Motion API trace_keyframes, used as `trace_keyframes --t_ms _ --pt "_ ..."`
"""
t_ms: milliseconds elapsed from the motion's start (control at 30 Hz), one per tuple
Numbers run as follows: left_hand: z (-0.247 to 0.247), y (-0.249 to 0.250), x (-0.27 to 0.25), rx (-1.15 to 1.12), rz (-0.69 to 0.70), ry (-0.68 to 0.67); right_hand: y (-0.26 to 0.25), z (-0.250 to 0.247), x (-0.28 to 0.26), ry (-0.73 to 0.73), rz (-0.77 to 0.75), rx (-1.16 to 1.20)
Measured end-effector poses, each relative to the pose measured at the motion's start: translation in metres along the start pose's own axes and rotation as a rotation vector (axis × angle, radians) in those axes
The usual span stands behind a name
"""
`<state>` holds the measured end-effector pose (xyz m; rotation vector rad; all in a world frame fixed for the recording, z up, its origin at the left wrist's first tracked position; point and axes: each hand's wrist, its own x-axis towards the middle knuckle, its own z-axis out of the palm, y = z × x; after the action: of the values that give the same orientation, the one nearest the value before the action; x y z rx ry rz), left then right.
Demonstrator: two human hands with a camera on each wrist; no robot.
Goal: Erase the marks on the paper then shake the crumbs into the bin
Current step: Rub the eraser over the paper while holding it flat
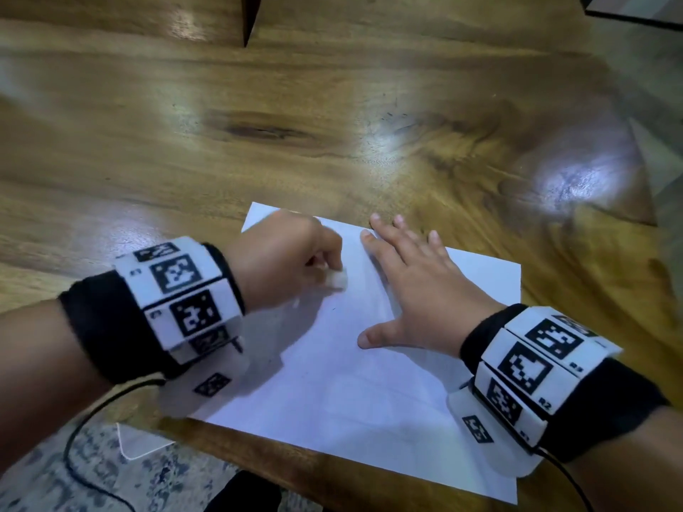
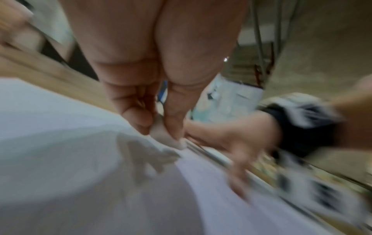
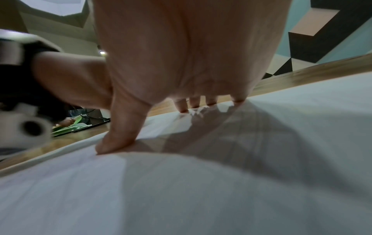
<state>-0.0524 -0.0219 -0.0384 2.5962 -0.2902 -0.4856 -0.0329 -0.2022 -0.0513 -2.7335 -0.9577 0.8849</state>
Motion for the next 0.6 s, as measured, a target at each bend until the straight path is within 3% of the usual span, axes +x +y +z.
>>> trace_keyframes --t_ms 100,267,400,467,600 --pt "-0.008 -0.003 0.024 -0.024 -0.126 0.179 0.0 0.0 0.0 0.001 0.001 0.017" --pt "0.005 0.006 -0.009 -0.049 -0.058 -0.03 0.0 -0.001 0.0 -0.001 0.0 0.004" --pt "-0.009 0.001 0.015 -0.076 -0.177 0.183 0.0 0.0 -0.001 -0.001 0.001 0.006" --pt "-0.012 0.005 0.027 -0.072 -0.174 0.215 -0.001 -0.001 -0.001 -0.003 0.0 0.007" --pt "-0.015 0.005 0.027 -0.08 -0.159 -0.039 0.0 -0.001 0.0 -0.003 0.004 0.007"
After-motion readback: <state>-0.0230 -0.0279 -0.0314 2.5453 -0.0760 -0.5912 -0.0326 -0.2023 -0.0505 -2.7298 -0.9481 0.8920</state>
